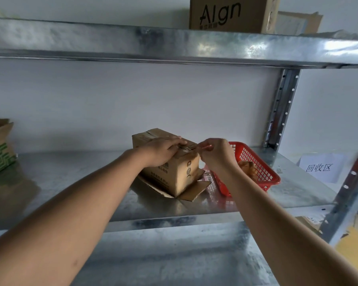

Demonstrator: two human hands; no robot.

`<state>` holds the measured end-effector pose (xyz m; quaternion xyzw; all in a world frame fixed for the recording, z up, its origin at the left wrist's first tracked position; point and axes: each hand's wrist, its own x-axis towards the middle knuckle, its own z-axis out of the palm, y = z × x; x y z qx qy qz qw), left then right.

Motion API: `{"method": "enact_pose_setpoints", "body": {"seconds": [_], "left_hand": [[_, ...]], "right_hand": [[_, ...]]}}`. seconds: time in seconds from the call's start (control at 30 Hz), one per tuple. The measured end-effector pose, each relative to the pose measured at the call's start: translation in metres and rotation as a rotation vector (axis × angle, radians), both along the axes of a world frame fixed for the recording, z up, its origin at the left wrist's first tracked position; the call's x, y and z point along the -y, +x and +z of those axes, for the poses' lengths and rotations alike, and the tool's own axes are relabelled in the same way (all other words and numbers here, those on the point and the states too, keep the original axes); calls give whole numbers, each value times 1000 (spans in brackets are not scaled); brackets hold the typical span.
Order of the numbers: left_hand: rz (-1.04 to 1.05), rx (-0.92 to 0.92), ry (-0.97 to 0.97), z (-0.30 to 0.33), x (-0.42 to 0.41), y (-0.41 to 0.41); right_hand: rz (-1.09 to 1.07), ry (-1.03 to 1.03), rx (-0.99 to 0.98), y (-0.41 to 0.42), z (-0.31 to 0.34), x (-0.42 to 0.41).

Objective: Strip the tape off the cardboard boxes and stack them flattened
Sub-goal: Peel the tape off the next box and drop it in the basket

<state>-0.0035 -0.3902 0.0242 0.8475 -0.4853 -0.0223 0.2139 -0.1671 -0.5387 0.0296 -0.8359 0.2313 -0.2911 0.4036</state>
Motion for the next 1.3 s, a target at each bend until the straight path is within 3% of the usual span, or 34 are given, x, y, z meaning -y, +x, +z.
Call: {"method": "enact_pose_setpoints", "body": {"seconds": [0.17,0.37,0.63,0.8,1.3], "left_hand": [[4,-19,3,-2,0,1],[15,1,-13,-3,-3,0],[27,58,-5,-4,-2,-2],[19,117,34,-2,-3,-5],[-3,121,-10,-5,-1,-2]], "right_hand": [[-51,-128,153,0,-27,-15],[-98,-91,250,6,-39,-25],[-24,-366,-25,12,-4,-12],[6,-359,-243,23,16,-10],[94,-381,-349,17,49,-20]]}}
